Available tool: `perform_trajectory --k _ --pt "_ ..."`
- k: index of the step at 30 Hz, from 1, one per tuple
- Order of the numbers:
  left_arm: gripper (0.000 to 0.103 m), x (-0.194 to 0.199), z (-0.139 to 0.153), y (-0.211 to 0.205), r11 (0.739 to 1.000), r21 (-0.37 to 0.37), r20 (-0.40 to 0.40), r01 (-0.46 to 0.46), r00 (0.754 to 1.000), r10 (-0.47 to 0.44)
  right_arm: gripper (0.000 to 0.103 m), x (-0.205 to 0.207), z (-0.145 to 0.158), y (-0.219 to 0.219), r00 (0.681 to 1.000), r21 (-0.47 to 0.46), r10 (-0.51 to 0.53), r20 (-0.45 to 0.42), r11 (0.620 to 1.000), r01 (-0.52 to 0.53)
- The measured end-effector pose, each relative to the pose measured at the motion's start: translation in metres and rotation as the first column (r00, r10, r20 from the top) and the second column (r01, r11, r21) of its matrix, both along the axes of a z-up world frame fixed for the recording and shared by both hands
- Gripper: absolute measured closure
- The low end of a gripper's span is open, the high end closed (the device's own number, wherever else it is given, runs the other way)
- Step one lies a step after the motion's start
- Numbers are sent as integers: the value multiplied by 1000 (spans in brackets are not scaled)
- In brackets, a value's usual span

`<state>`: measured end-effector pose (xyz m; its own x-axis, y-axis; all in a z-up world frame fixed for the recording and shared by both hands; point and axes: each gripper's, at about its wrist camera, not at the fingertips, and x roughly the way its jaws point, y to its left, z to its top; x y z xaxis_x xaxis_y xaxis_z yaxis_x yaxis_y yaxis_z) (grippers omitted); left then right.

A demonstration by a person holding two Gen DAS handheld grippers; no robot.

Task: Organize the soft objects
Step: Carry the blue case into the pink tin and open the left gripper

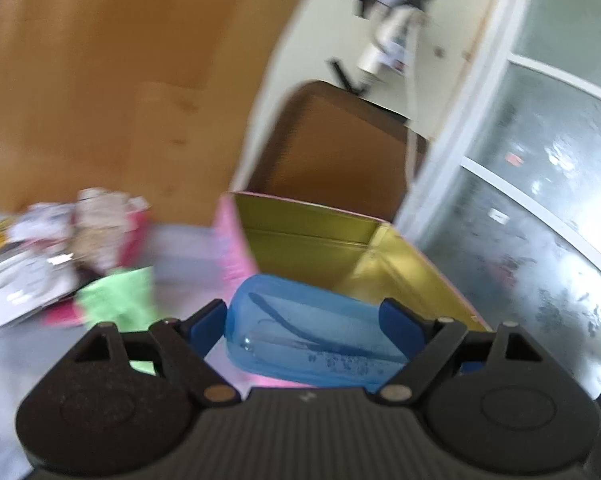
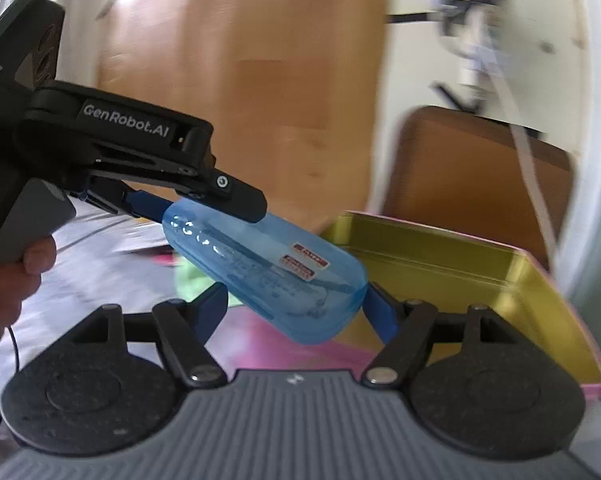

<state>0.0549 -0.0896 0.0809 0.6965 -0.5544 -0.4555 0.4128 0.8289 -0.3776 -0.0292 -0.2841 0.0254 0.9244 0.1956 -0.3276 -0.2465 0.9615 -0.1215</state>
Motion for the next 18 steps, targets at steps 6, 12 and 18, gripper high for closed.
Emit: perform_trajectory --k 6,12,18 --pt "17 27 0 -79 995 28 5 98 995 -98 27 15 -15 -50 994 30 -108 -33 994 109" --pt "17 47 -21 -120 994 31 -35 102 994 -101 28 25 -27 -79 984 68 -165 -71 983 170" --pt "13 55 -36 -147 985 154 -20 76 997 -74 27 36 -34 -93 950 61 -305 -63 949 308"
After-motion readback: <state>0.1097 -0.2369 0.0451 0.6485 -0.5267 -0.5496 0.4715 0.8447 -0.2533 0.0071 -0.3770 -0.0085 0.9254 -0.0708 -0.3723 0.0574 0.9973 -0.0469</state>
